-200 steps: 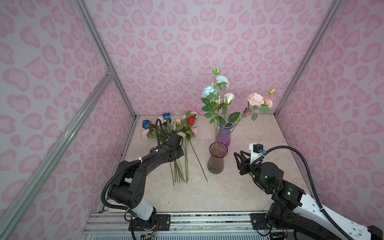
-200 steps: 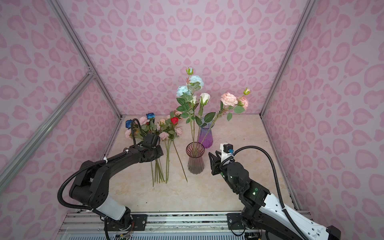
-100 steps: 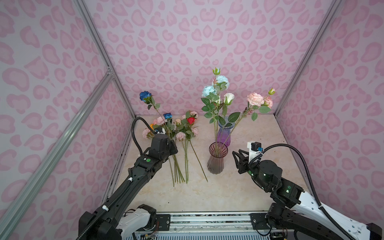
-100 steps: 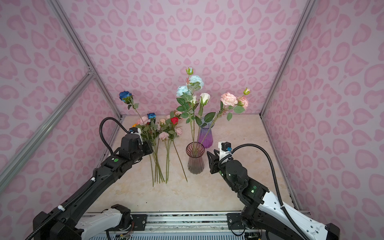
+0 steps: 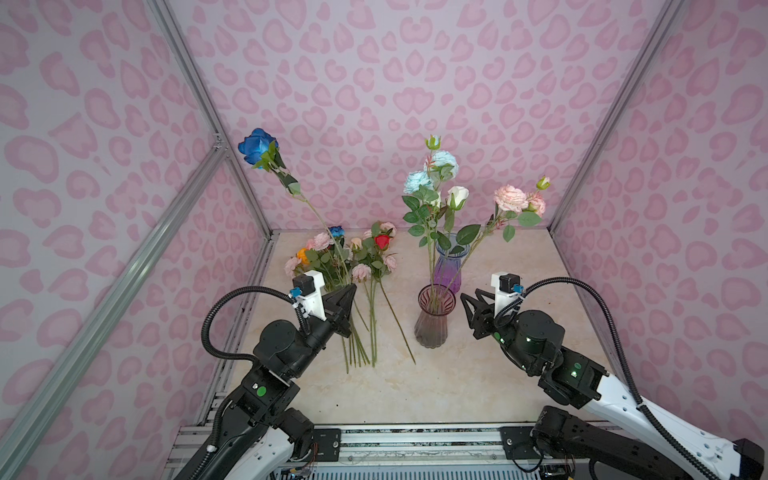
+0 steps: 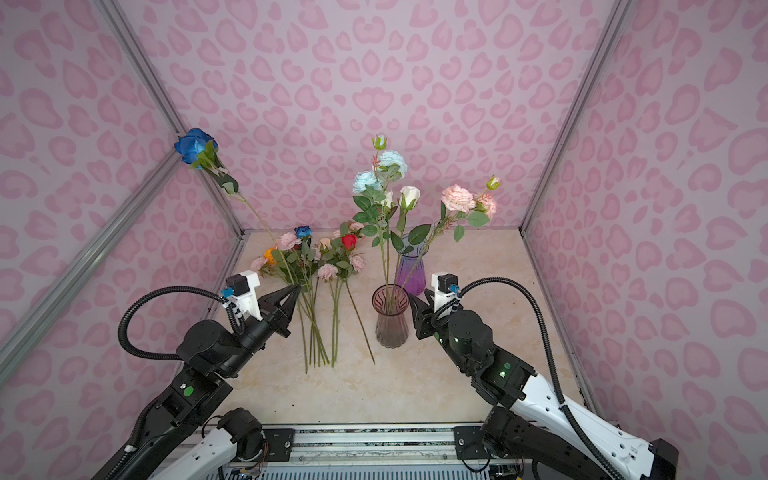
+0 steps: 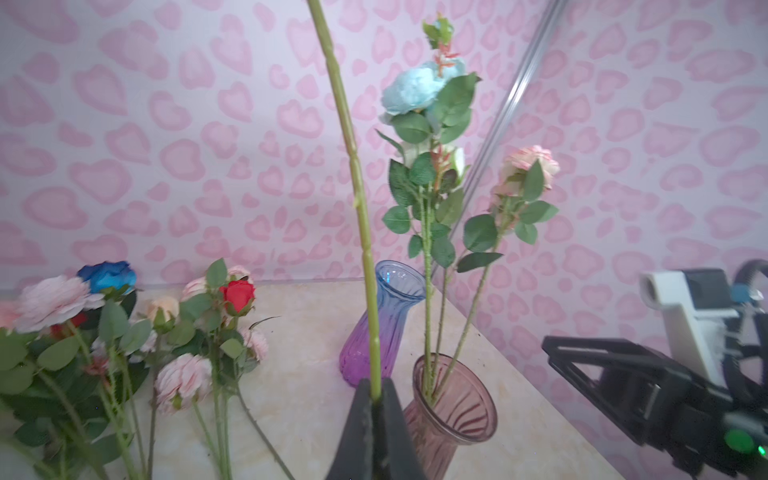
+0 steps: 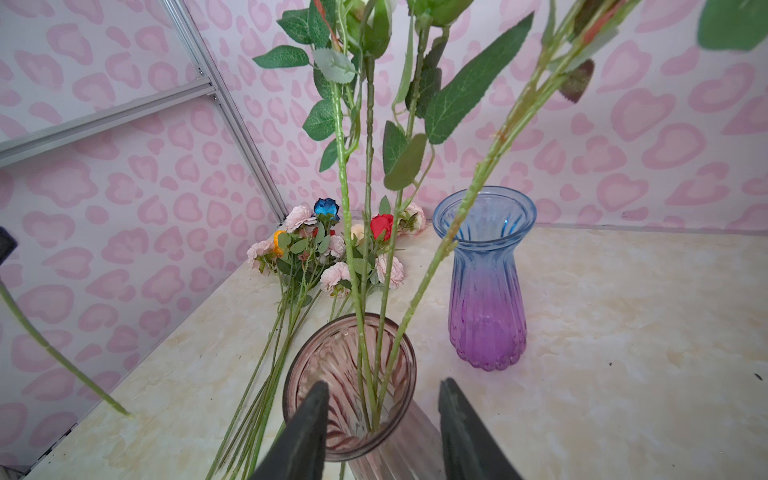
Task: Arrange the flowers into the vase
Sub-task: 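Carry the blue rose toward the right gripper and grasp it with right gripper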
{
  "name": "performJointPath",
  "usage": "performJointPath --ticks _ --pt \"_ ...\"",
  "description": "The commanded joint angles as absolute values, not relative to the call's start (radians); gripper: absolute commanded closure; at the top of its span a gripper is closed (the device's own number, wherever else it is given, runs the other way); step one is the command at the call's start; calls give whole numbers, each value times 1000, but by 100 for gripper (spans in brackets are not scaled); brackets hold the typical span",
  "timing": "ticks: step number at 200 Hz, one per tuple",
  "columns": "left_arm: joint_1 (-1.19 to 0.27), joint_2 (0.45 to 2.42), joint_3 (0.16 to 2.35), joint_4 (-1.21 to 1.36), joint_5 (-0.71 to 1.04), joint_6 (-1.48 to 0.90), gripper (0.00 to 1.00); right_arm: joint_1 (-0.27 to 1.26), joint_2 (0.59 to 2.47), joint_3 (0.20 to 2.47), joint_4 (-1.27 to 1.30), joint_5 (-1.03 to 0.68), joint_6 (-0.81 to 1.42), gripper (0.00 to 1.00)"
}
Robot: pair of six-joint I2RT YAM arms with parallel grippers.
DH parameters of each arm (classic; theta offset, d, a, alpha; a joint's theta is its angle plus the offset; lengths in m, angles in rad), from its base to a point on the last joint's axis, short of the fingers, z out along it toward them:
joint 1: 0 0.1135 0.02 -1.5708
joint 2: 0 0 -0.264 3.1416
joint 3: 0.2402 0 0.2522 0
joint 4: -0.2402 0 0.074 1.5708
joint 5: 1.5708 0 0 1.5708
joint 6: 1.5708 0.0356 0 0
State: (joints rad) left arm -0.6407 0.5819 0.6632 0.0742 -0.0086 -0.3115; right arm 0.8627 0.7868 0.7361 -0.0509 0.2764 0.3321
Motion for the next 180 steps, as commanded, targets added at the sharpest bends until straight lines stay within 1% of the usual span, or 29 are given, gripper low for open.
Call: performJointPath --ticks 1,40,66,89,118,152,180 --pt "-748 613 671 150 -65 -155 97 864 812 783 -27 195 309 53" --pt "-940 730 707 144 -238 -21 97 863 834 888 -25 57 272 47" --pt "-1037 802 719 153 -346 36 97 862 826 928 -8 -6 268 43" --pt "-1110 847 722 164 -417 73 97 863 834 946 18 -52 287 42" --pt "-1173 877 733 176 -483 105 97 863 861 983 45 -125 312 41" --pt "-1218 898 740 176 -529 130 97 851 893 1001 88 -111 355 43" --pt "-1229 907 738 174 -533 124 97 822 922 1008 137 -165 403 45"
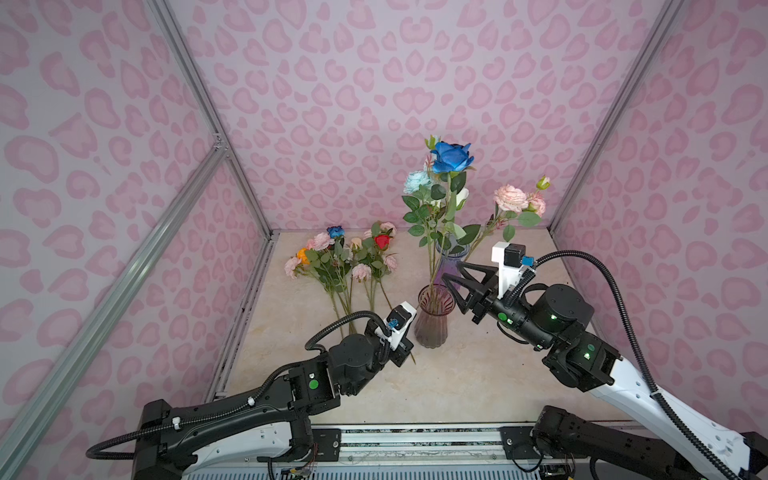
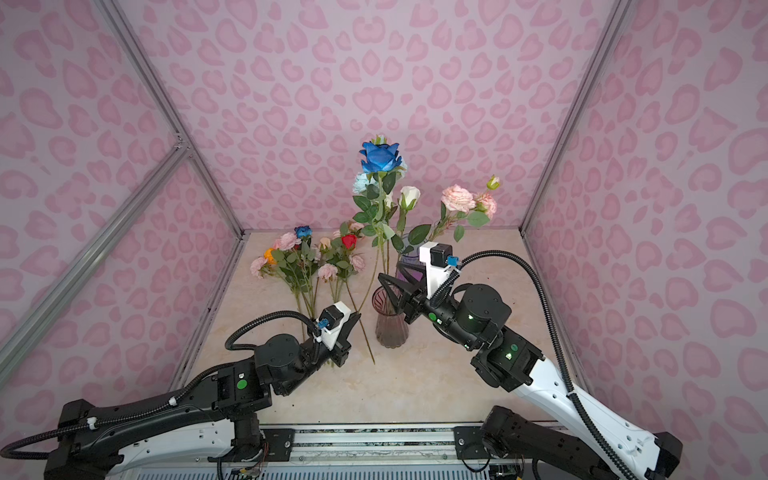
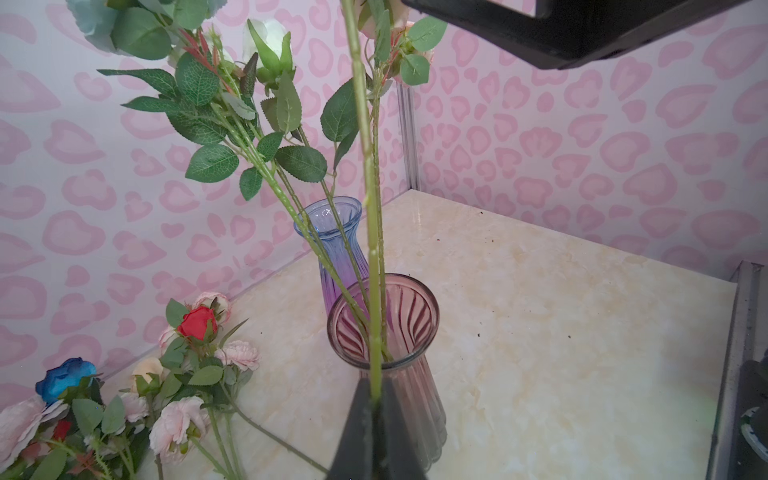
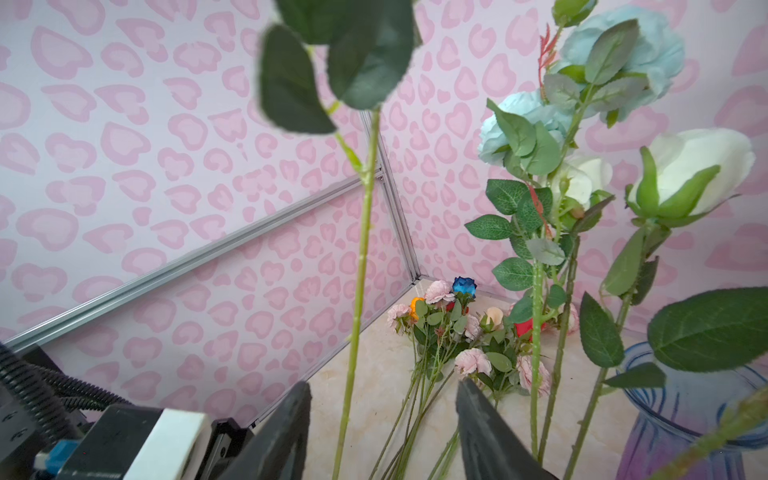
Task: Arrange the flowers into the vase
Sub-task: 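Carry the blue rose toward the right gripper and grasp it with right gripper, then lift the blue rose with right gripper while left gripper releases and lowers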
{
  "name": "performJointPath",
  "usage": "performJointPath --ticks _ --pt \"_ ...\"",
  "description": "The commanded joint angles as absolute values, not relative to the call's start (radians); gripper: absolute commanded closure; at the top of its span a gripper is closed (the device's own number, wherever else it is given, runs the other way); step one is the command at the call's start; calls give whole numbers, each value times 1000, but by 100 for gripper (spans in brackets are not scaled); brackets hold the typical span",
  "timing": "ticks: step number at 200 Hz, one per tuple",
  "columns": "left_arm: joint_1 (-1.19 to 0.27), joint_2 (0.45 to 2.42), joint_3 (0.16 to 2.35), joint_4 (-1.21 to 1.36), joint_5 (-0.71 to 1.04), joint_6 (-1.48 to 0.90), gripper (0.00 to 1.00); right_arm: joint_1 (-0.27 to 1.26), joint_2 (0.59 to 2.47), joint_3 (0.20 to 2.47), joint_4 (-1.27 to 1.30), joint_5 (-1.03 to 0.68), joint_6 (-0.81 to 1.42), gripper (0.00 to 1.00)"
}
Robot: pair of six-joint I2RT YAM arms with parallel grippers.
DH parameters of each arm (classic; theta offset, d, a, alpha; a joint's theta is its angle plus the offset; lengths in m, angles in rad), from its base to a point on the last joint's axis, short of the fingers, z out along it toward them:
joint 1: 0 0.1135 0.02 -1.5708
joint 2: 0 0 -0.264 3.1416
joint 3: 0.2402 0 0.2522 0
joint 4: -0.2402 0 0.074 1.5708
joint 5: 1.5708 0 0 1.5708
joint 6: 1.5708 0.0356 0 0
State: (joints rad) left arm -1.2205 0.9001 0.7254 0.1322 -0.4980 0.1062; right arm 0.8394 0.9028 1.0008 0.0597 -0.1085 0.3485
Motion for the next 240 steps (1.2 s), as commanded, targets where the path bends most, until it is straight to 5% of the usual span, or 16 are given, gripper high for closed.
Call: performJointPath --ticks 1,23,62,104,164,240 --pt "-1228 907 737 174 -534 124 97 822 922 1008 137 -165 403 45" --pt "-1233 912 737 172 -549 128 97 812 949 1033 139 -202 441 49" --pt "-1238 933 747 170 -572 154 97 801 986 1044 155 -191 473 76" --pt "-1241 935 753 175 -569 163 97 795 1001 1041 177 -204 488 78" --pt "-1241 944 753 164 -598 148 97 792 999 1028 210 -209 498 100" --pt "-1241 940 764 131 -772 43 68 792 975 1024 178 -147 427 100"
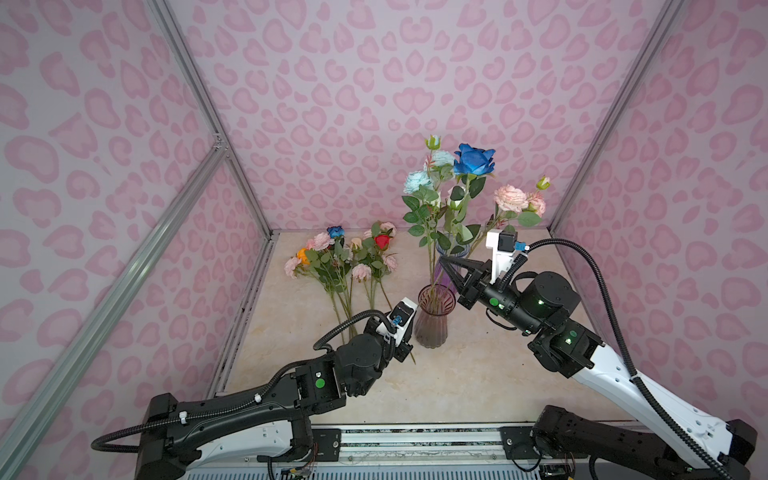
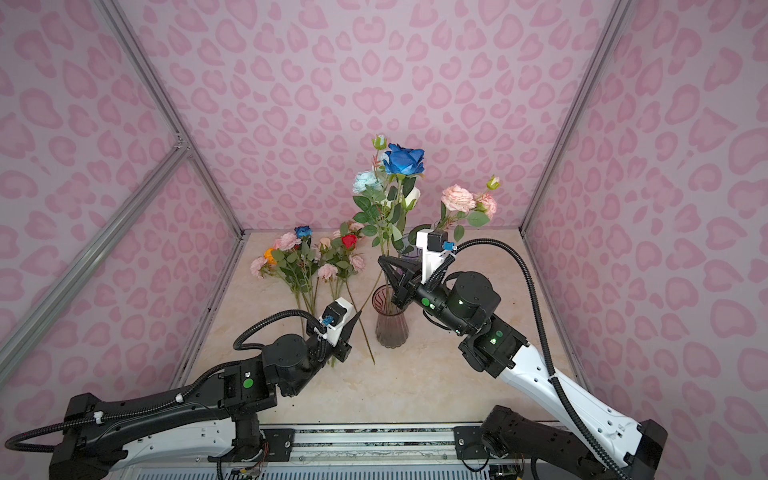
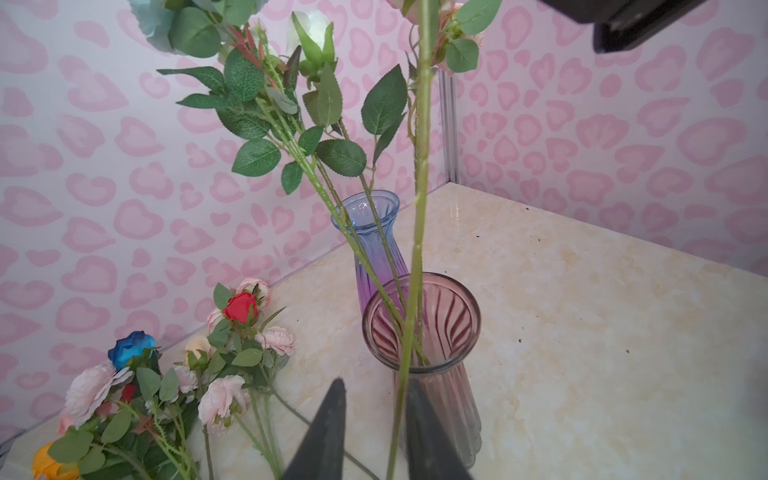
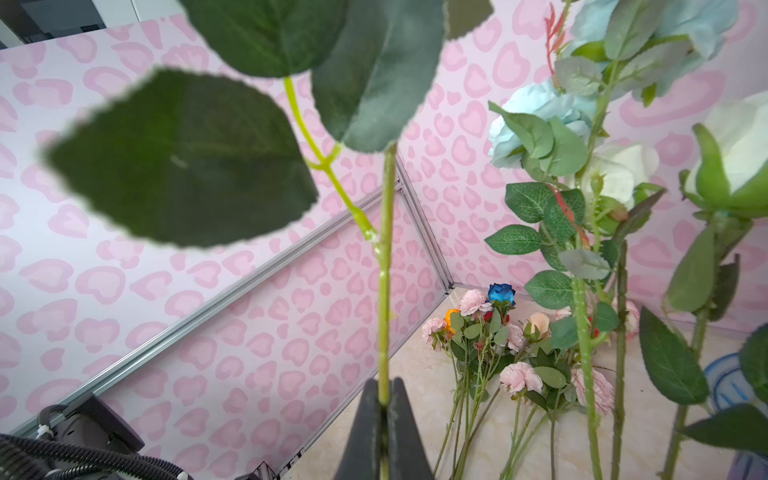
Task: Arrange the flowers into the vase
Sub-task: 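Lift the blue rose with right gripper while left gripper releases and lowers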
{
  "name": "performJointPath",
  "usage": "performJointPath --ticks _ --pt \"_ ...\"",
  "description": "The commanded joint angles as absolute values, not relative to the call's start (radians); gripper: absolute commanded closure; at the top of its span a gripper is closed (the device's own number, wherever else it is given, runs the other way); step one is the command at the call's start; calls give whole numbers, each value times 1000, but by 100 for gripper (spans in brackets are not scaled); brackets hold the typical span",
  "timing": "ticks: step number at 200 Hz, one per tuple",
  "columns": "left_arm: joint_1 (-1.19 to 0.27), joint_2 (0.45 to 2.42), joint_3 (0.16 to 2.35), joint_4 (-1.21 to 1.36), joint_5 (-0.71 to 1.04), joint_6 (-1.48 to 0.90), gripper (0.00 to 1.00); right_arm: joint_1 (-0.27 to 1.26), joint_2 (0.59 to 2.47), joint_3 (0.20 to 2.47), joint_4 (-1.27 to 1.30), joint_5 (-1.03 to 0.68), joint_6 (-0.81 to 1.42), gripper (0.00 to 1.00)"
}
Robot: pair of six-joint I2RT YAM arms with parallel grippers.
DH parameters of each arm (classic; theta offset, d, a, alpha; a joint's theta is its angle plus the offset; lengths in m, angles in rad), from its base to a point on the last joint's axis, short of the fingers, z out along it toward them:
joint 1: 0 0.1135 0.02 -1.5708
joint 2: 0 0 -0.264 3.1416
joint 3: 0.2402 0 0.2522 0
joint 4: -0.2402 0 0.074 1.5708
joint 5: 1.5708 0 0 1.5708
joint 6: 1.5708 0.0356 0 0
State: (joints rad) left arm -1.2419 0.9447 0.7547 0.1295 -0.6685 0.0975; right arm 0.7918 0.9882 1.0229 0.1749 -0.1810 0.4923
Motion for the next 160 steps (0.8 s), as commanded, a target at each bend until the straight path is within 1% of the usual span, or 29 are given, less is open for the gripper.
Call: performJointPath --ticks 1,23,43,86,120,160 --pt "-1241 938 763 129 -774 41 68 792 974 1025 175 -144 422 100" --pt "-1240 905 740 114 -891 -18 66 792 949 1047 116 -49 349 100" --pt "-1241 847 705 76 -955 -120 65 792 944 1079 95 -22 326 100" --pt "-1238 689 623 11 -942 -272 65 790 969 1161 71 -32 309 100" --pt "-1239 608 586 -19 -957 -288 65 790 956 1199 74 -24 297 100" --pt "-1239 574 566 -38 -963 -314 65 786 921 1221 34 42 255 100"
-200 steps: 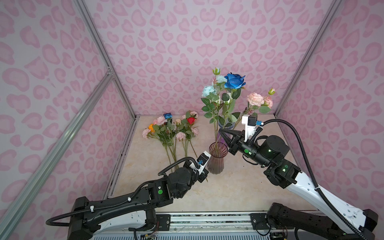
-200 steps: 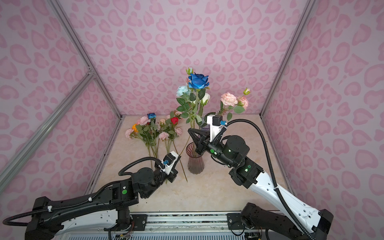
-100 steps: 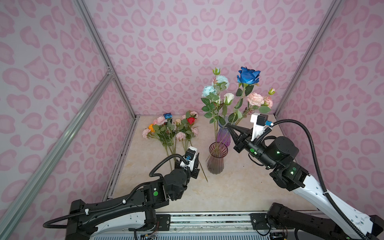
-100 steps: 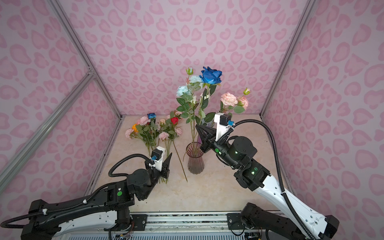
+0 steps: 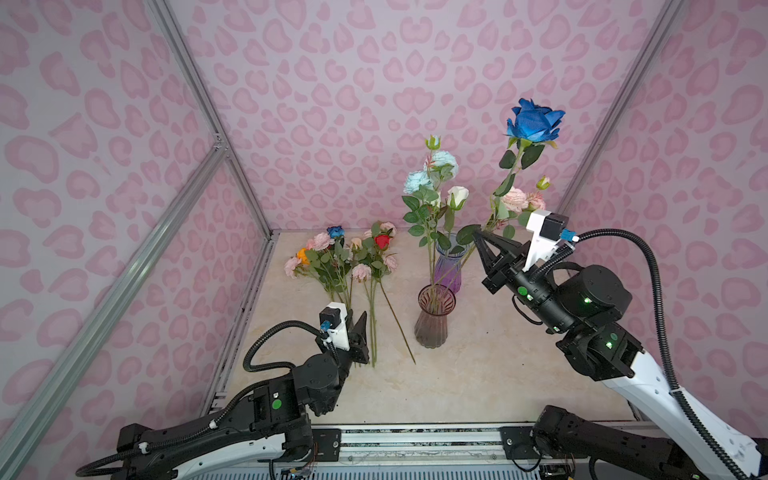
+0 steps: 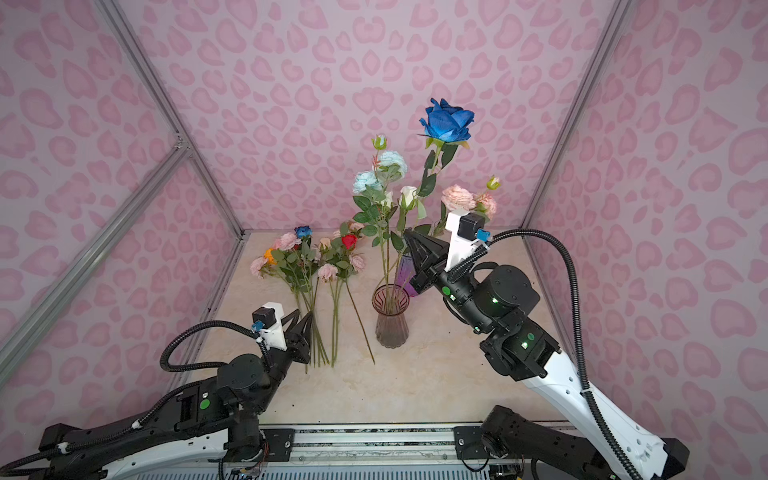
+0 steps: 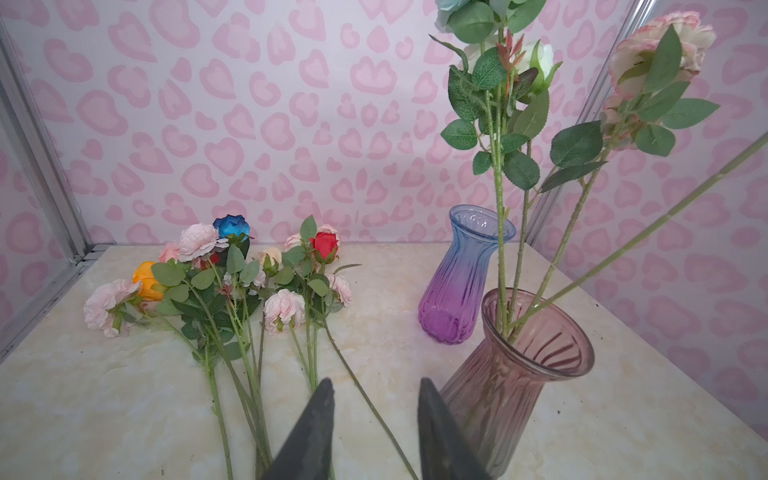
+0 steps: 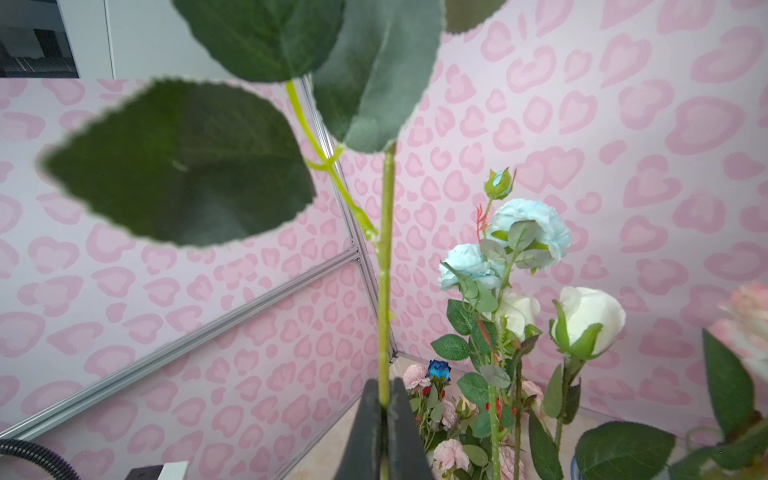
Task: Arrange the flowers into the vase
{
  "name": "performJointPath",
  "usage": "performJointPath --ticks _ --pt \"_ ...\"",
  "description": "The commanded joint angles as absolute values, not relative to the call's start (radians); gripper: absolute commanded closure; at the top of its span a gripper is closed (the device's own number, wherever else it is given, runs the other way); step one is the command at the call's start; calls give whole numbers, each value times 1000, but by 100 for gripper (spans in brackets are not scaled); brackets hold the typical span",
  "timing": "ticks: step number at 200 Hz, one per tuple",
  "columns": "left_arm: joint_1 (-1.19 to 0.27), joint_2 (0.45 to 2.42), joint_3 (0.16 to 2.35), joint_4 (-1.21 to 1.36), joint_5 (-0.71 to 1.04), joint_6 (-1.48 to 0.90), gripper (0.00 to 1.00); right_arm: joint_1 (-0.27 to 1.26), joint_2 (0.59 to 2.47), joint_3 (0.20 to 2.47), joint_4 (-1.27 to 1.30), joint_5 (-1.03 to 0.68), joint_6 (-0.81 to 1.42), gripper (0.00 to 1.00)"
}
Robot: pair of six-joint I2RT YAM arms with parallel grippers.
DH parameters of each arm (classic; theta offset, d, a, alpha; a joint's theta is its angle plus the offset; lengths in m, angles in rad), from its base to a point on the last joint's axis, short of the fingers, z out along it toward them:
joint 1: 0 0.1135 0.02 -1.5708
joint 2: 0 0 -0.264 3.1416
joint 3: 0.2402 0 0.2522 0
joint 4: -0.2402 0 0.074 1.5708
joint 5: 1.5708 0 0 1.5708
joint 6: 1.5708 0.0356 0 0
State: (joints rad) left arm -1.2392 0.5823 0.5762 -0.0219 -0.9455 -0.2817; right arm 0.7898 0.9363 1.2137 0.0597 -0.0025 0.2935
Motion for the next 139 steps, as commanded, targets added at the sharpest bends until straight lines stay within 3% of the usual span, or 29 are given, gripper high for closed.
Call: performJointPath --ticks 1,93,139 --pt "-1239 574 565 -38 -963 -316 65 786 920 1221 31 42 254 100" --pt "-1233 638 572 -47 -973 -330 65 763 890 1096 -132 186 223 100" --pt "-1231 649 578 -67 -963 -348 65 761 934 1001 -119 163 248 96"
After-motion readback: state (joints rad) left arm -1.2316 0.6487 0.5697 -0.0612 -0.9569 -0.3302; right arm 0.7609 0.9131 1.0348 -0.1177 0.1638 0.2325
